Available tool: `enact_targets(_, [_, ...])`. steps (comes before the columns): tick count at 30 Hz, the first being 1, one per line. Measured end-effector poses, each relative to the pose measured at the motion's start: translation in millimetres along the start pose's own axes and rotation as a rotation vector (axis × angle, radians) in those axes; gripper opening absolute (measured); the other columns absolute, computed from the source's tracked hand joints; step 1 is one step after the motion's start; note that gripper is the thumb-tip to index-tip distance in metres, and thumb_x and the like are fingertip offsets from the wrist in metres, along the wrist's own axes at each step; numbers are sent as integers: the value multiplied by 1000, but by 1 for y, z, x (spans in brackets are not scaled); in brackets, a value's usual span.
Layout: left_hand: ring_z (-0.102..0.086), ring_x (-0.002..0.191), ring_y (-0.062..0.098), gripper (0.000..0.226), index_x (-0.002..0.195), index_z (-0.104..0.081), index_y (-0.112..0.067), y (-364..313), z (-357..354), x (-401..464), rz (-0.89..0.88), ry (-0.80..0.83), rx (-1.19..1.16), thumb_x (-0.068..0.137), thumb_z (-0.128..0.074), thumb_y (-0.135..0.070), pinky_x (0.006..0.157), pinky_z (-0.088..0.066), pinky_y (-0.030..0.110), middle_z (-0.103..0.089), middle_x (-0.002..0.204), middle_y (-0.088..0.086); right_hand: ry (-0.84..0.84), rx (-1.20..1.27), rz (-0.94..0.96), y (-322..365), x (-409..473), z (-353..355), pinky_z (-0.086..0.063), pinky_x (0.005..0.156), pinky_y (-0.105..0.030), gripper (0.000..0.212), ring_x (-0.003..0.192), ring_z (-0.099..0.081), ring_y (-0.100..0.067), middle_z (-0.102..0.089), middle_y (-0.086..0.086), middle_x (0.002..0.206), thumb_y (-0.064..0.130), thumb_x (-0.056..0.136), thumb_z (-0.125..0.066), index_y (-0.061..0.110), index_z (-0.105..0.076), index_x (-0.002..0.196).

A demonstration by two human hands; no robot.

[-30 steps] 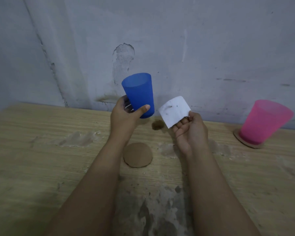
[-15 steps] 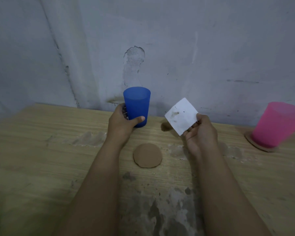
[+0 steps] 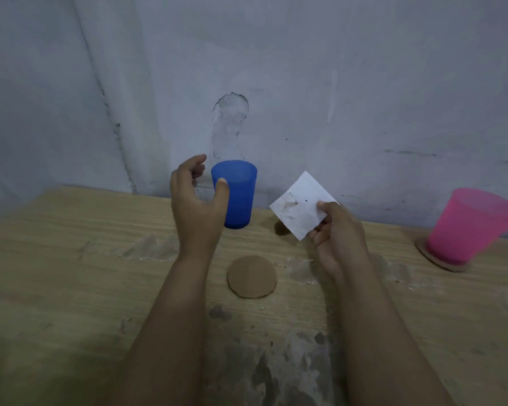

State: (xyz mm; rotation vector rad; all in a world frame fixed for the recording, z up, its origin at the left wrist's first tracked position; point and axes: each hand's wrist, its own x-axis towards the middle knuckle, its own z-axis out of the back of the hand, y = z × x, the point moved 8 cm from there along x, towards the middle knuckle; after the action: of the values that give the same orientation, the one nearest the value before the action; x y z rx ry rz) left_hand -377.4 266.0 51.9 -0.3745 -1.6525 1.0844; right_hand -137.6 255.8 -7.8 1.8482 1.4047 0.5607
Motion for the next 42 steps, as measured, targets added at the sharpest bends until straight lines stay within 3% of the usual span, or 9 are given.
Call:
enact_targets(4, [-55, 95, -1, 23, 106, -59, -20, -37, -6, 1, -158, -4, -15, 84, -57, -16, 85, -43, 16, -59, 102, -12, 152, -86, 94, 15, -4, -16, -56, 61, -27, 16, 79, -71, -18, -72, -6, 87, 3, 88, -52, 10, -66, 88])
enact_targets(9, [-62, 85, 4, 17, 103, -68, -23, -58, -49, -1, -26, 376, -89, 87, -65, -20, 75, -51, 17, -68, 92, -8, 309, -214, 193, 32, -12, -40, -55, 54, -30, 18, 78, -70, -22, -73, -8, 87, 7, 89, -53, 11, -71, 90])
enact_targets(12, [-65, 91, 7, 27, 114, -67, -21, -54, -68, -11, 90, 592, -64, 88, -64, -26, 80, -54, 22, -70, 99, -8, 314, -234, 200, 32, -12, -40, -56, 54, -31, 16, 82, -70, -24, -73, -11, 91, 8, 89, -54, 9, -70, 93])
enact_targets(14, [-66, 88, 3, 25, 114, -68, -20, -49, -71, -15, 127, 649, -72, 89, -63, -23, 76, -52, 15, -71, 97, -9, 277, -240, 191, 31, -9, -33, -56, 59, -29, 16, 84, -70, -23, -73, -10, 92, 7, 89, -54, 9, -69, 94])
enact_targets(22, [-66, 71, -4, 17, 104, -70, -13, 1, -60, -49, 408, 586, -91, 89, -63, -15, 59, -50, 9, -70, 87, -9, 251, -345, -31, 4, -2, 3, -58, 72, -34, 23, 93, -69, -25, -72, -12, 104, 18, 86, -61, 9, -64, 108])
enact_targets(26, [-66, 81, -2, 17, 105, -70, -19, 18, -54, -60, 476, 476, -123, 89, -63, -19, 68, -53, 13, -70, 92, -12, 347, -429, -139, -3, 0, 1, -59, 75, -38, 38, 93, -70, -29, -73, -14, 101, 16, 72, -70, 8, -62, 108])
enact_targets(32, [-63, 84, -8, 15, 98, -66, -32, 19, -55, -61, 385, 474, -132, 89, -63, -20, 64, -48, 6, -68, 93, -19, 254, -507, -14, 1, 9, 15, -59, 59, -29, 18, 79, -71, -28, -74, -15, 88, -5, 79, -64, 8, -68, 90])
enact_targets(35, [-57, 79, -19, 19, 88, -62, -40, 11, -60, -61, 314, 542, -133, 86, -67, -22, 58, -43, 1, -64, 75, -32, 277, -546, 15, -3, 10, 14, -60, 67, -34, 17, 83, -71, -30, -74, -14, 93, 0, 79, -65, 11, -70, 92])
enact_targets(42, [-65, 81, -7, 17, 86, -66, -32, 26, -61, -62, 458, 520, -300, 86, -67, -15, 54, -51, 12, -70, 80, -24, 323, -534, 8, -6, 7, 12, -57, 76, -34, 25, 97, -69, -25, -73, -8, 105, 12, 78, -69, 16, -71, 102])
